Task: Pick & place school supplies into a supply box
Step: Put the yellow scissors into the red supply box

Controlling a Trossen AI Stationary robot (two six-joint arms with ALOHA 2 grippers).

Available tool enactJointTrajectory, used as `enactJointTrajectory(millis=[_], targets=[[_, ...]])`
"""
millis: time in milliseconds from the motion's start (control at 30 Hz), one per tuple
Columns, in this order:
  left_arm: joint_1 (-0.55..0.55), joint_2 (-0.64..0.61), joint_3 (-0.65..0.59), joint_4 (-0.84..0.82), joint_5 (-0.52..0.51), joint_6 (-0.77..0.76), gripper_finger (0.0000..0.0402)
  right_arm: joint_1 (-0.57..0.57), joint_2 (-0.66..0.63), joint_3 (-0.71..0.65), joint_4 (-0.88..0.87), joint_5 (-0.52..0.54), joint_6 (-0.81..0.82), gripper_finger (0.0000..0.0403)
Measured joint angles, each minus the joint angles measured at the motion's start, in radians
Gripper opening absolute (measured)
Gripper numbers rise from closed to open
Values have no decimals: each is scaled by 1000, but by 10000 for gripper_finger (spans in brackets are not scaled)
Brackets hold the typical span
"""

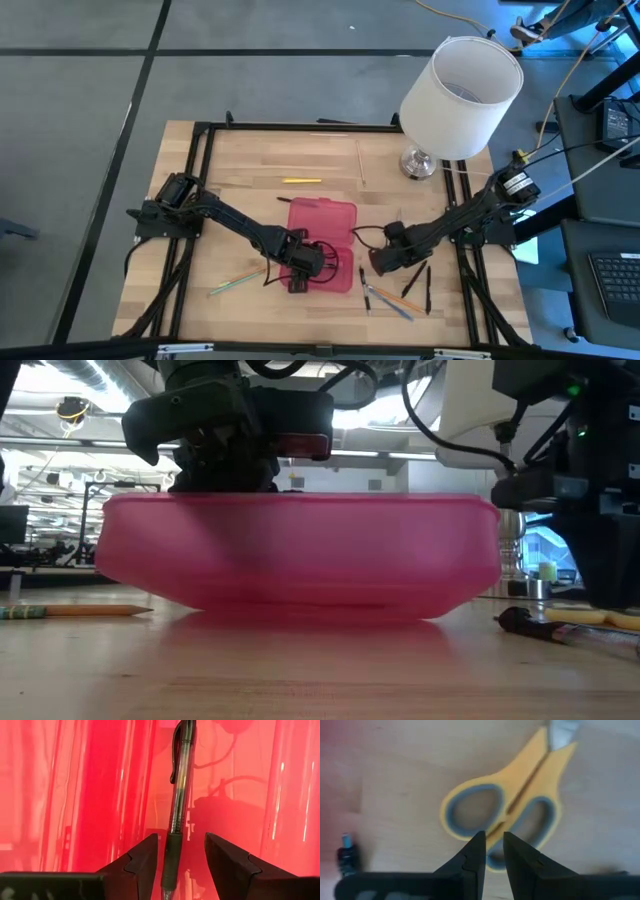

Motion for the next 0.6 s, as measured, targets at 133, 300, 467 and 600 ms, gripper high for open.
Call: enactJointTrajectory(millis=[133,300,467,600], targets=[[0,0,0,0,0,1,155,0,4,0,18,0,-15,71],[0,0,0,1,0,1,155,0,4,0,25,-39,-102,71],[0,0,0,1,-1,8,155,0,3,0,25,-45,-110,71],[0,0,0,1,-1,9,157,0,3,0,23,-45,-111,71]])
